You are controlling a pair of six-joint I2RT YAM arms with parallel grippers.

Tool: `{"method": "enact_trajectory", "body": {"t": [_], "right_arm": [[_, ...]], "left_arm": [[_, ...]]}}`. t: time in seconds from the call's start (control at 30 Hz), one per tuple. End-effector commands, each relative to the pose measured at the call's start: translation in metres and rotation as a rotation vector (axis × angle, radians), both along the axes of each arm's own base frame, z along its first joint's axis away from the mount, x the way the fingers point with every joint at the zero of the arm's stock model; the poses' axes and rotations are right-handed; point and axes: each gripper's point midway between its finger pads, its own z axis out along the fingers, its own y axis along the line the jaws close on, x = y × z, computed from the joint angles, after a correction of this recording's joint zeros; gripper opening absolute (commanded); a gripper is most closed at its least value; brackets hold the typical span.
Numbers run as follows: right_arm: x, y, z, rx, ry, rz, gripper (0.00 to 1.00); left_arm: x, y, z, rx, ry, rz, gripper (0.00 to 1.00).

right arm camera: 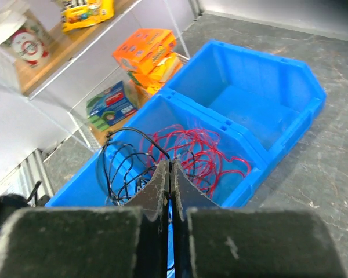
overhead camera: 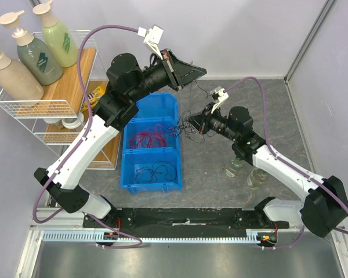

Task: Untangle the cables

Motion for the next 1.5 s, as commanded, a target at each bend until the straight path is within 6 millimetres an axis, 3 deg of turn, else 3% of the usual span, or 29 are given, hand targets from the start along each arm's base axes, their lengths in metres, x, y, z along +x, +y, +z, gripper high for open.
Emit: {"method": "enact_trajectory", "body": {"t": [0.0, 0.1, 0.2, 0.27, 0.37, 0.43, 0.5, 0.53, 0.63, 0.8, 1.03, 1.23, 1.27, 1.37, 1.47], "right_arm": [[0.028, -0.024, -0.022, -0.06, 0.062, -0.214, 0.0], [0.053, -0.076, -0.065, -0.23, 0.198, -0.539, 0.0], [0.056, -0.13, -0.112, -0.464, 0.304, -0.761, 0.0], [0.056, -0.156, -0.129, -0.52, 0.354, -0.823, 0.0], [0.056, -0.19, -0.138, -0.55, 0.416, -0.87, 0.0], [0.057, -0.204, -0.138, -0.586, 0.424, -0.892, 0.11], [0.056, -0.217, -0.141, -0.605, 0.447, -0.915, 0.4], [0.056, -0.224, -0.143, -0.598, 0.468, -0.922, 0.5], [0.056, -0.235, -0.156, -0.575, 0.532, -0.927, 0.65], [0.064, -0.247, -0.166, -0.485, 0.619, -0.908, 0.73], [0.073, -0.26, -0.179, -0.409, 0.702, -0.894, 0.75], [0.073, -0.273, -0.194, -0.335, 0.763, -0.909, 0.77], [0.074, -0.283, -0.195, -0.309, 0.773, -0.932, 0.77], [0.08, -0.272, -0.188, -0.238, 0.753, -0.862, 0.77], [0.083, -0.22, -0.157, -0.136, 0.606, -0.611, 0.83]], "left_arm": [[-0.03, 0.016, 0.066, -0.135, -0.203, -0.048, 0.02], [-0.038, 0.032, 0.091, -0.172, -0.319, 0.001, 0.02], [-0.039, 0.056, 0.109, -0.17, -0.428, 0.132, 0.02], [-0.033, 0.075, 0.114, -0.161, -0.461, 0.246, 0.02], [-0.01, 0.092, 0.101, -0.08, -0.428, 0.402, 0.02], [0.006, 0.101, 0.089, -0.028, -0.4, 0.49, 0.02], [0.017, 0.102, 0.076, 0.025, -0.388, 0.529, 0.02], [0.019, 0.102, 0.073, 0.039, -0.382, 0.537, 0.02], [0.02, 0.104, 0.072, 0.06, -0.39, 0.55, 0.02], [0.013, 0.128, 0.086, 0.079, -0.436, 0.631, 0.02], [-0.003, 0.171, 0.11, 0.109, -0.508, 0.768, 0.02], [-0.005, 0.164, 0.11, 0.121, -0.488, 0.722, 0.02], [-0.01, 0.165, 0.114, 0.107, -0.496, 0.712, 0.02], [-0.019, 0.165, 0.122, 0.069, -0.507, 0.683, 0.02], [-0.018, 0.153, 0.116, 0.067, -0.487, 0.63, 0.02]]}}
